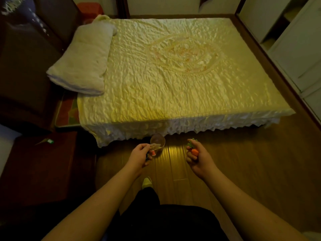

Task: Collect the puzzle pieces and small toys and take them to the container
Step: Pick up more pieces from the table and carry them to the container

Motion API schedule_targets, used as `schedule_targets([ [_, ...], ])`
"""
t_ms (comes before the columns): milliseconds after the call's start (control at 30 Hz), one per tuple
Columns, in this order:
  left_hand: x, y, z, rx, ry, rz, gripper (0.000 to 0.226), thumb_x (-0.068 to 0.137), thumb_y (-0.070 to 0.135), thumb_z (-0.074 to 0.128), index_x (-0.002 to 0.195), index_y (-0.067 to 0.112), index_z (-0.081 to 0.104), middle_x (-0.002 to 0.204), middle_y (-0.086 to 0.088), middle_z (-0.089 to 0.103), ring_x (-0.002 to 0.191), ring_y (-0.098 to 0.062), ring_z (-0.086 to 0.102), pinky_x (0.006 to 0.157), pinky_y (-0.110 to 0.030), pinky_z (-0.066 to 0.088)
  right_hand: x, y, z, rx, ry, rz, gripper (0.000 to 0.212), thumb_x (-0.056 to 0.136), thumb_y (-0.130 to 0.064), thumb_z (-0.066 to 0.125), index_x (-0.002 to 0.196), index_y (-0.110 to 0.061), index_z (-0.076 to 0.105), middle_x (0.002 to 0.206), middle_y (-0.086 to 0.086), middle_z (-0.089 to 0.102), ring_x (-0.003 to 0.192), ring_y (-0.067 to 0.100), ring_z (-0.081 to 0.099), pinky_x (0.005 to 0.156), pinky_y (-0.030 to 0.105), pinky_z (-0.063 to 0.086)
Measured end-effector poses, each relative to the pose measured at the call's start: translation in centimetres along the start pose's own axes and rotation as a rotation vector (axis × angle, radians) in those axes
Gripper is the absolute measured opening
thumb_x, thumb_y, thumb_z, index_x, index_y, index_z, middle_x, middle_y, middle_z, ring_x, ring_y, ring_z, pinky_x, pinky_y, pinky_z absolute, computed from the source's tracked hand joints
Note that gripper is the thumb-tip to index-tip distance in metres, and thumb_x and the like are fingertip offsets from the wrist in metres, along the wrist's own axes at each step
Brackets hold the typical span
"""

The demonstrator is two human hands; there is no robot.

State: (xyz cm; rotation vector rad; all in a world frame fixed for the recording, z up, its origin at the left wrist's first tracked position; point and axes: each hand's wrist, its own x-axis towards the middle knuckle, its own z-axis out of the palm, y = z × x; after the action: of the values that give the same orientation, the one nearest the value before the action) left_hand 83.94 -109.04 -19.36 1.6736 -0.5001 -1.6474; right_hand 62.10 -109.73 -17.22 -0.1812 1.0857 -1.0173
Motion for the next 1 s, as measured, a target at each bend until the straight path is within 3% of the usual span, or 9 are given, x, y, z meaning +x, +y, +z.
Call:
schedule_targets([
  [233, 9.6, 4.9, -0.8, 0.166, -0.035, -0.063, 0.018, 0.1, 0.023, 0.047, 0.107, 0.012, 0.059, 0.085, -0.008, 0.063, 0.057, -0.012, 0.052, 0.041, -0.022, 0.033, 7.5, -1.8, 4.6, -0.019, 0.088, 0.001, 0.008, 0.094, -0.022, 0.053, 0.095, -0.014, 0.054, 0.068, 0.001, 0.052, 0.036, 0.004, 0.028, 0.038, 0.019, 0.019],
  [467, 17.0, 5.5, 0.3, 0.246, -0.007, -0.147, 0.014, 0.099, 0.024, 0.046, 0.099, 0.018, 0.058, 0.084, -0.006, 0.063, 0.06, -0.013, 0.053, 0.045, -0.024, 0.034, 13.7, -1.9, 4.6, -0.078, 0.17, 0.057, 0.01, 0.096, -0.022, 0.052, 0.091, -0.014, 0.055, 0.066, 0.0, 0.053, 0.036, 0.005, 0.028, 0.038, 0.02, 0.019],
  [600, 21.8, 3.3, 1.2, 0.303, 0.006, -0.172, 0.014, 0.1, 0.024, 0.046, 0.098, 0.017, 0.058, 0.081, -0.005, 0.061, 0.059, -0.012, 0.051, 0.046, -0.024, 0.034, 18.8, -2.0, 3.4, -0.084, 0.152, 0.096, 0.01, 0.096, -0.022, 0.052, 0.093, -0.013, 0.055, 0.068, 0.001, 0.052, 0.036, 0.005, 0.028, 0.037, 0.02, 0.02],
  [767, 28.4, -1.2, 2.1, 0.408, 0.042, -0.198, 0.016, 0.099, 0.027, 0.048, 0.105, 0.016, 0.057, 0.088, -0.008, 0.066, 0.059, -0.013, 0.054, 0.046, -0.024, 0.035, 24.7, -0.5, 0.5, 0.082, 0.115, 0.148, 0.009, 0.094, -0.02, 0.052, 0.088, -0.013, 0.053, 0.068, 0.001, 0.052, 0.033, 0.004, 0.028, 0.032, 0.017, 0.019],
  [1000, 38.5, -8.4, 3.4, 0.471, 0.097, -0.25, 0.007, 0.098, 0.025, 0.049, 0.098, 0.021, 0.055, 0.097, -0.011, 0.067, 0.063, -0.013, 0.056, 0.049, -0.022, 0.039, 32.1, 2.8, -5.6, -0.001, 0.112, 0.165, 0.015, 0.084, -0.026, 0.06, 0.089, -0.013, 0.056, 0.068, 0.002, 0.054, 0.033, 0.003, 0.029, 0.031, 0.016, 0.02],
])
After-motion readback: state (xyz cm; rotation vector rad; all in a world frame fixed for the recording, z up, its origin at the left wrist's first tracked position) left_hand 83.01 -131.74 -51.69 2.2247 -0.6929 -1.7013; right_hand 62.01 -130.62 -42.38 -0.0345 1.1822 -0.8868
